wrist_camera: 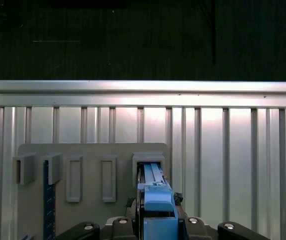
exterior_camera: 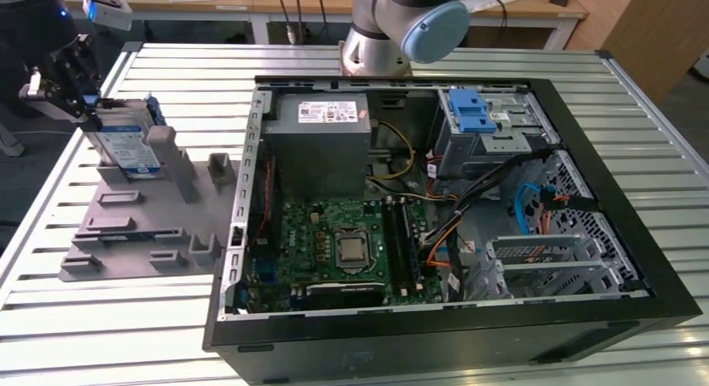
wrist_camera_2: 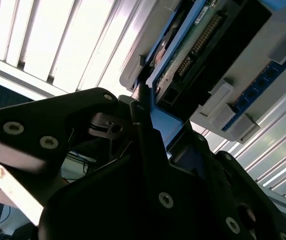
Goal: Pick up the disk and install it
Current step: 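Pick up the disk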
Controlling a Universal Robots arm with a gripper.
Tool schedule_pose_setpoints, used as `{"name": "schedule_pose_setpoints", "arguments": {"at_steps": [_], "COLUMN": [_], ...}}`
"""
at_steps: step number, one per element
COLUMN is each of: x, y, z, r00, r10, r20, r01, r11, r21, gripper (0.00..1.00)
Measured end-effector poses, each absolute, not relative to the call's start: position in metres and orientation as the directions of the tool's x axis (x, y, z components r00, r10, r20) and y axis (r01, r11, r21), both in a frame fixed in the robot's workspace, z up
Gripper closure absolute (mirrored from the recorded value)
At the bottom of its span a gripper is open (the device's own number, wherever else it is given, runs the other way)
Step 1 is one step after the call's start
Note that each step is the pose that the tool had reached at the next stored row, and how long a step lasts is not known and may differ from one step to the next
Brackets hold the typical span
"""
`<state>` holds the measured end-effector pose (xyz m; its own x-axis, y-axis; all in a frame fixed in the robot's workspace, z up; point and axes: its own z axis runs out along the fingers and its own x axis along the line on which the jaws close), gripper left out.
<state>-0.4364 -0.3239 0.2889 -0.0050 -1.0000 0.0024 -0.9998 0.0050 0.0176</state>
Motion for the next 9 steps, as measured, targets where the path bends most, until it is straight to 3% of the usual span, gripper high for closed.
{"name": "schedule_pose_setpoints", "arguments": {"at_steps": [9], "x": [-0.4364], "y": [-0.3239], "z": [0.2936], "r00": [-0.005], "r10": [-1.0], "r20": [0.005], "r01": [-1.0], "r11": [0.005], "r21": [0.018], "gripper": [0.64]}}
